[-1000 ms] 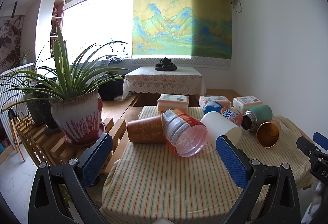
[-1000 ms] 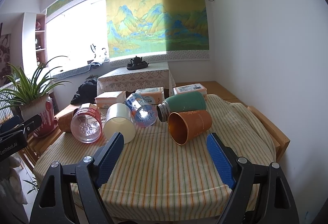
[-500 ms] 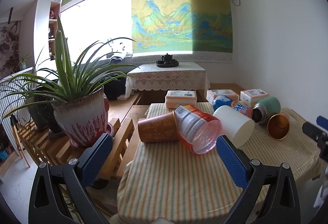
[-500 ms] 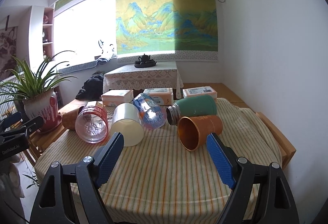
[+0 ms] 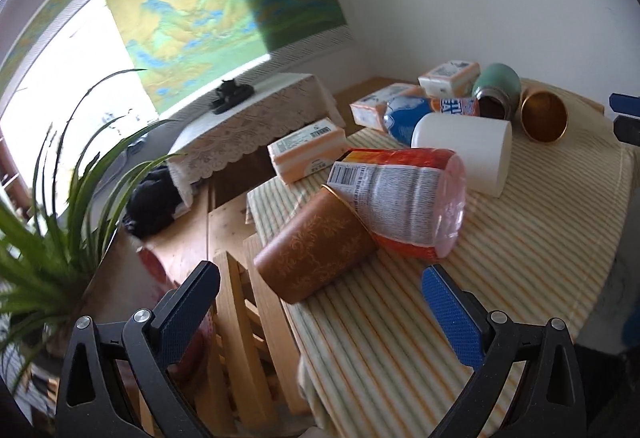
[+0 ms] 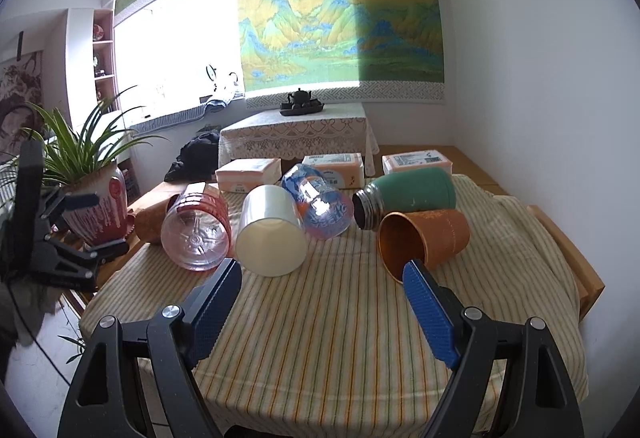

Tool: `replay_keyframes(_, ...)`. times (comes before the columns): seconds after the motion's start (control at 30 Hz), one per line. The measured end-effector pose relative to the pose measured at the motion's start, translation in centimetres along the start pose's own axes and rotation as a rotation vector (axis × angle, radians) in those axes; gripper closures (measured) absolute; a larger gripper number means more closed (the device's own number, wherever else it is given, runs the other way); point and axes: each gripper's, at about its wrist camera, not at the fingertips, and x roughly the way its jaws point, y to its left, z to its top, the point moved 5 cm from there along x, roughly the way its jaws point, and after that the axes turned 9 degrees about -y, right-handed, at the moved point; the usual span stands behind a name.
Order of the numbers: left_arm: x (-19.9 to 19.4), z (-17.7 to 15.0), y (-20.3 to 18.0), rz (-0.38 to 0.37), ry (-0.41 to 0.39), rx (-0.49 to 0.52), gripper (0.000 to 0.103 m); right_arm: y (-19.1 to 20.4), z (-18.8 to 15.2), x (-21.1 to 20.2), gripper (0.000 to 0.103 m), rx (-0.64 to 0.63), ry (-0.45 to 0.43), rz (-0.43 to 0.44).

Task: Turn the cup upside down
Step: 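Reach the left gripper to the brown patterned cup and close on it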

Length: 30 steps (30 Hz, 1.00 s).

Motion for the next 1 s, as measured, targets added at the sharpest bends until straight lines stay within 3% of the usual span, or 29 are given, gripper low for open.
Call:
replay_keyframes(0.33,6.9,0.9,-0.2,-0.142,0.081,0.185,0.001,-0.1,-0.9,2.8,0.023,0.034,0.057,0.009)
replay_keyframes(0.6,10.1,-0.3,-0.3,-0.221,0.148,0.217,0.001,0.2,-0.9,4.6,0.023,0.051,0.088,0.036)
replay_keyframes(0.8,10.1,-1.2,-0.6,-0.267,0.175,0.212,0.016,0.5,-0.7,5.5,0.023,0.062,0.089,0.045)
replay_keyframes(0.87,10.1,-1.1,-0.1,-0.263,0.186,0.182,0.026,0.5,-0.7,5.6,0.023,0.068,0.092,0.05)
replay_keyframes(1.0,9.1,-1.2,0.4,-0.272,0.19,0.136,0.029,0.5,-0.4,5.3,0.023,0.078,0.087,0.053)
